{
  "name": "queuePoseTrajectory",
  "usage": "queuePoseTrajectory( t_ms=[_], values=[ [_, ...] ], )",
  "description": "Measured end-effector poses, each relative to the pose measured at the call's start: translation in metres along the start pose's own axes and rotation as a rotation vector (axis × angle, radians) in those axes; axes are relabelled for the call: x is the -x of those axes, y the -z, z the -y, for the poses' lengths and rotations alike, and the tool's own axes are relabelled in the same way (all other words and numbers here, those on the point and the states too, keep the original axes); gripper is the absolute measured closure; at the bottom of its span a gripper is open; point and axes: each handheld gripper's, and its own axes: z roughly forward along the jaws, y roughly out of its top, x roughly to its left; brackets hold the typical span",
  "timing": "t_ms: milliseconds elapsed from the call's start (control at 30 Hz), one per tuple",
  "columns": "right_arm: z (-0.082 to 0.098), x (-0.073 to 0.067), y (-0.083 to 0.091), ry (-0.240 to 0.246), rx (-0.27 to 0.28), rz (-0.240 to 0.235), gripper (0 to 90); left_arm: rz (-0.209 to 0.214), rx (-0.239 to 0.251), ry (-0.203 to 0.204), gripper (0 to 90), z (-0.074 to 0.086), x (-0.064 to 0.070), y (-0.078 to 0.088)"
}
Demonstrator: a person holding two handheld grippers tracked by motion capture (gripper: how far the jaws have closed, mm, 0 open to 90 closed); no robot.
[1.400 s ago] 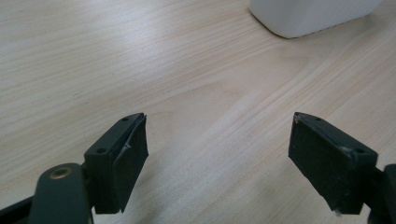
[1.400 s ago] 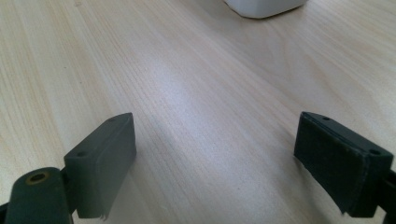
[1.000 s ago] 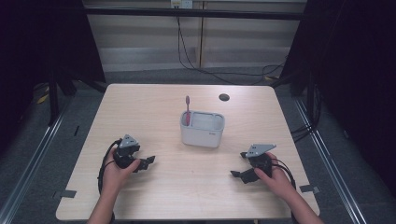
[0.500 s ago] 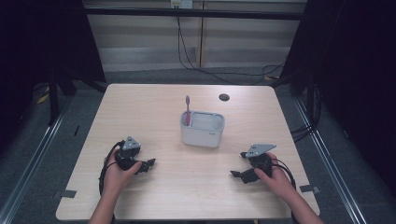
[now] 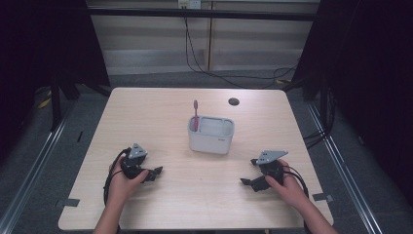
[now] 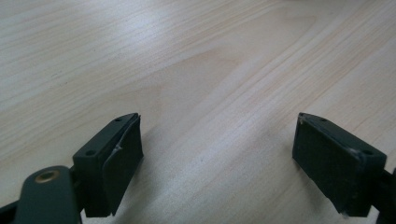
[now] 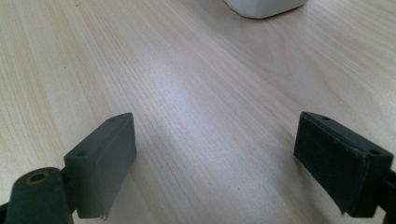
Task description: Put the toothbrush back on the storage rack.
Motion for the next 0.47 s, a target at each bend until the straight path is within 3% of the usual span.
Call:
queuePoseTrajectory(
  t_ms=[467],
  values=[
    [0.0, 0.0, 0.0, 0.001, 0.0, 0.0, 12.3, -0.004, 0.0, 0.002, 14.6, -0.0001, -0.0001, -0.0003]
  ],
)
